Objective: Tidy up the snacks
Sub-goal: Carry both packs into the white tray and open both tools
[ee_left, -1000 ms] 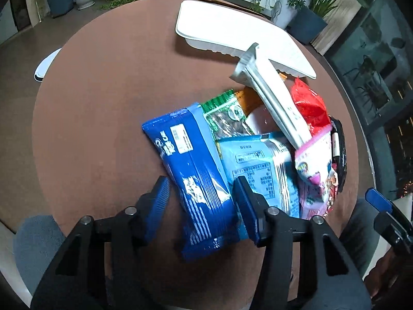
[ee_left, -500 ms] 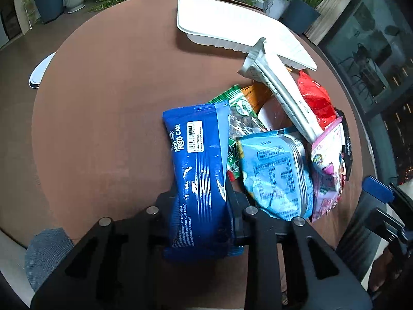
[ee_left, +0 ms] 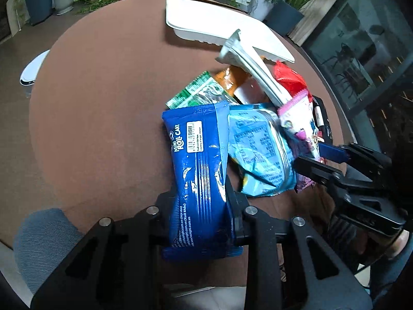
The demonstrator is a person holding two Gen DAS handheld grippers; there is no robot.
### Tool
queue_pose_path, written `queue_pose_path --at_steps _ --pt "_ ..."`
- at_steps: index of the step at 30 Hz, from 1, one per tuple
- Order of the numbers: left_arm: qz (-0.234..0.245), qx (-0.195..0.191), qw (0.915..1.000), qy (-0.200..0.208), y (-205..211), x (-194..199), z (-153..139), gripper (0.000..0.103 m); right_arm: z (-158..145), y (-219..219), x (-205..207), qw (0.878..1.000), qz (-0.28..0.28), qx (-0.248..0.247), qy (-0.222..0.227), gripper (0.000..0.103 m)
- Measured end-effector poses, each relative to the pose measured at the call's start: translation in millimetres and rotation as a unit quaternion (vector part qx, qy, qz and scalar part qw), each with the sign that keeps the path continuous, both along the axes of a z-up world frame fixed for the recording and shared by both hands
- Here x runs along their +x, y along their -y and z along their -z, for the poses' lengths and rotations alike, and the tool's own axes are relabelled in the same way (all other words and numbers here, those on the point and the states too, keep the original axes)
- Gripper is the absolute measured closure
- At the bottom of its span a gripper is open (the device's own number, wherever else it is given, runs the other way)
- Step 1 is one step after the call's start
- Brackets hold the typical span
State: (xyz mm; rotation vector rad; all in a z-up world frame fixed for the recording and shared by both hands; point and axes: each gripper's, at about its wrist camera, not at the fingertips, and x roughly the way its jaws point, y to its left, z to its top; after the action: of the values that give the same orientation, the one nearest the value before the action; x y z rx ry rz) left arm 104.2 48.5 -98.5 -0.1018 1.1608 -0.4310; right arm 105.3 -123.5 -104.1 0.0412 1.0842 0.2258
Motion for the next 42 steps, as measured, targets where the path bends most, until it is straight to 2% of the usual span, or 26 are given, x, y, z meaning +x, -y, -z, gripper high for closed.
queue_pose_path --at_steps 2,5,11,18,25,28,32,34,39,42 --pt "0.004 0.001 1.0 0.001 1.3 6.7 0.9 0.077 3.2 2.3 0.4 1.0 0.001 0.006 -0.008 0.07" --pt "0.006 -0.002 1.0 0.004 3.7 5.0 3.2 0.077 4.3 4.7 0.2 1.0 0.0 0.005 -0.014 0.073" --pt "0.013 -0.014 0.9998 0.009 -18.3 0.4 -1.3 0.077 -2.2 13.7 -2.1 0.999 0.004 0.047 -0.015 0.081" --pt "0.021 -0.034 0.9991 0.016 -38.5 -4.9 -5.7 0.077 -18.6 27.9 -13.0 0.993 0.009 0.117 -0.005 0.083" --pt "0.021 -0.07 0.9971 0.025 -60.4 4.3 -20.7 0.077 -36.6 55.1 -19.8 0.975 0.025 0.22 0.001 0.083" --pt "0.014 -0.073 0.9964 0.041 -74.0 22.0 -33.8 0.077 -42.5 81.2 -15.5 0.969 0.052 0.241 0.008 0.083" --pt "0.01 -0.069 0.9952 0.069 -89.3 58.0 -59.5 0.077 -53.2 133.0 -4.3 0.964 0.112 0.241 0.028 0.083" --pt "0.006 -0.057 0.9946 0.087 -97.2 80.1 -72.3 0.077 -57.7 162.3 4.3 0.959 0.142 0.238 0.056 0.083" --pt "0.022 -0.031 0.9931 0.111 -93.2 148.0 -96.5 0.077 -69.7 235.2 48.4 0.948 0.221 0.218 0.074 0.083" --pt "0.043 -0.013 0.9924 0.115 -77.0 188.2 -103.9 0.077 -73.6 242.2 87.2 0.949 0.215 0.221 0.073 0.083"
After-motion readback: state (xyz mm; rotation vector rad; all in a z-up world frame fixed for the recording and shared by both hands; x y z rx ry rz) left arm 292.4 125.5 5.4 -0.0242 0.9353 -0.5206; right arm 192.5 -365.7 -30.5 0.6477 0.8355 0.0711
